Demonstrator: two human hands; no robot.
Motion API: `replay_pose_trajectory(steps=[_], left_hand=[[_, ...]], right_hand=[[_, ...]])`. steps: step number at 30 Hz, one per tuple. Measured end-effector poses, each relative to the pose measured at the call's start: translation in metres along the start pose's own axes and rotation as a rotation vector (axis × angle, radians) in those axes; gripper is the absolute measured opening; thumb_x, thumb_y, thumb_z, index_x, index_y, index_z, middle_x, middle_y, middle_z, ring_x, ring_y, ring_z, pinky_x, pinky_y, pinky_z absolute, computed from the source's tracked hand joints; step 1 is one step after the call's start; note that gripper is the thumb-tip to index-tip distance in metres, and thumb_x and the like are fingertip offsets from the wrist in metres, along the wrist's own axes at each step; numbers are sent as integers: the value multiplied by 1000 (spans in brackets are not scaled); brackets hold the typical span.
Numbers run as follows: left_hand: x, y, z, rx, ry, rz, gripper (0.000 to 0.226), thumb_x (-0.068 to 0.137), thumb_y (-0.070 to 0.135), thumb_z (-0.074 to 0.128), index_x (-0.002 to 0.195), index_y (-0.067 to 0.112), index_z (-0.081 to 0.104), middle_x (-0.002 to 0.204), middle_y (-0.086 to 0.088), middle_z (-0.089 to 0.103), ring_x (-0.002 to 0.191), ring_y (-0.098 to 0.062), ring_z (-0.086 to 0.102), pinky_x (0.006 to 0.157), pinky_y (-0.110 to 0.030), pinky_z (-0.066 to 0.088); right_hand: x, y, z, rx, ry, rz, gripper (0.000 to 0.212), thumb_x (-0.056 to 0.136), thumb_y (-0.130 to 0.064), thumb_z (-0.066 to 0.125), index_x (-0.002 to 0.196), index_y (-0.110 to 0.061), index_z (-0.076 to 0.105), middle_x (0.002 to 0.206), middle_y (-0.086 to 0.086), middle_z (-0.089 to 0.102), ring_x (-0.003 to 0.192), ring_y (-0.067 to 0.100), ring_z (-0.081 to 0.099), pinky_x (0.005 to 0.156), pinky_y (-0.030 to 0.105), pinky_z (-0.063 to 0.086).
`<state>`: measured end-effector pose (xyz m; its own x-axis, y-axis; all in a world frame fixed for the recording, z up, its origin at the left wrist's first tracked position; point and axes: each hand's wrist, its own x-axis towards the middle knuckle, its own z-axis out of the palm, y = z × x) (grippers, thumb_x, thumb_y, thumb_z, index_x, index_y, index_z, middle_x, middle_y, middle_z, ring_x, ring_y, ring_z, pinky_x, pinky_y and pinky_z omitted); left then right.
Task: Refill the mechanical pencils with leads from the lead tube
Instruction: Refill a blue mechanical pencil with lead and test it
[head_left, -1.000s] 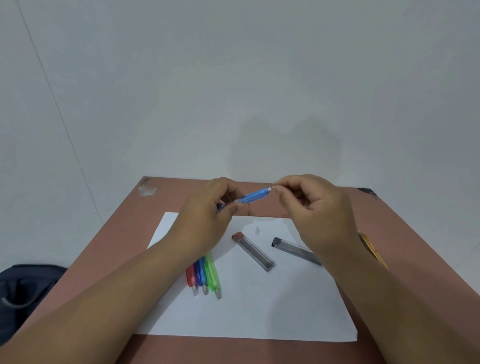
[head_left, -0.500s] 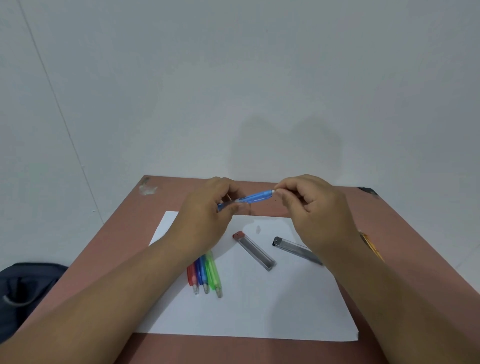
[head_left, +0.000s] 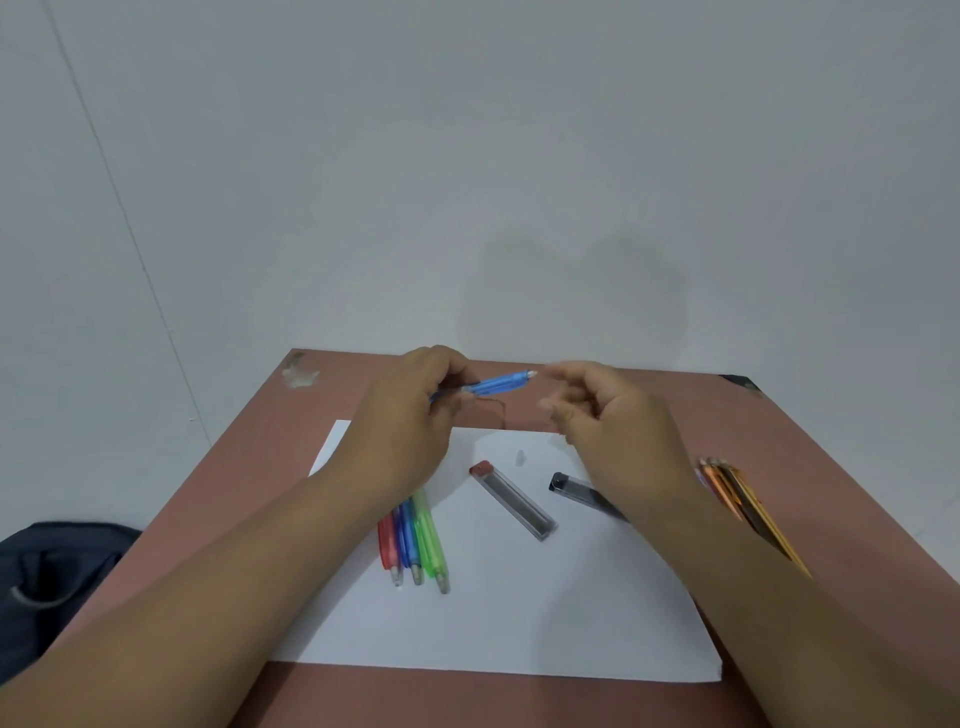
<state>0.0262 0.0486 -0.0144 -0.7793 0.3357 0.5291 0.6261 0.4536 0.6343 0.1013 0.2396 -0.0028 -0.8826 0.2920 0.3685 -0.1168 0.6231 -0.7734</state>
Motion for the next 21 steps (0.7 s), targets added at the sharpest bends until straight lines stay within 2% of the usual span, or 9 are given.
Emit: replay_pose_trajectory(steps=[2,5,8,10,13,15,18,21], left_hand=[[0,-1,0,32,0,-27,19,96,6,59,97,25,64,95,10,63,92,-4,56,73,-4,38],[1,-3,-1,60,3,-36,17,97,6,57,99,22,64,96,7,63,91,-9,57,73,-5,38],[1,-3,0,76,-10,-41,16,97,6,57,98,21,63,96,5,62,91,-11,56,74,-10,41],[1,-5,0,78,-15,-45,15,96,6,57,98,19,64,96,4,63,91,-13,57,76,-16,43],[2,-7,-1,75,-13,-48,16,96,5,57,98,19,65,96,4,64,92,-13,58,77,-18,44],[2,-8,-1,71,-16,-51,16,96,5,58,98,19,65,96,5,64,93,-14,58,78,-21,45],[2,-6,0,65,-28,-42,17,95,5,59,97,21,64,96,6,64,94,-13,59,77,-17,45],[1,-5,1,45,-36,-32,18,95,5,60,97,22,64,96,8,64,94,-11,59,74,-11,43]], right_hand=[[1,4,4,-265,-136,-37,21,92,-19,71,110,-29,75,96,-10,64,84,6,58,72,7,39],[1,7,13,-421,-296,-72,21,95,-24,68,115,-23,75,110,-7,65,99,11,57,74,11,32],[1,3,16,-447,-327,-106,17,98,-19,64,109,-17,76,109,-6,70,90,4,51,70,1,33],[0,1,17,-389,-286,-70,15,98,-16,64,103,-18,77,101,-7,72,81,3,53,66,0,35],[-1,-3,12,-85,-47,46,12,92,-17,70,90,-26,79,75,-17,70,63,-3,59,60,5,42],[-1,-8,6,123,78,90,11,88,-18,75,88,-29,79,72,-19,71,69,-1,65,68,13,49],[-4,-16,1,319,133,127,8,86,-20,79,87,-28,79,81,-8,77,83,22,73,81,39,61],[-7,-20,1,373,123,138,7,87,-18,79,88,-24,80,83,-6,78,85,17,75,89,42,60]])
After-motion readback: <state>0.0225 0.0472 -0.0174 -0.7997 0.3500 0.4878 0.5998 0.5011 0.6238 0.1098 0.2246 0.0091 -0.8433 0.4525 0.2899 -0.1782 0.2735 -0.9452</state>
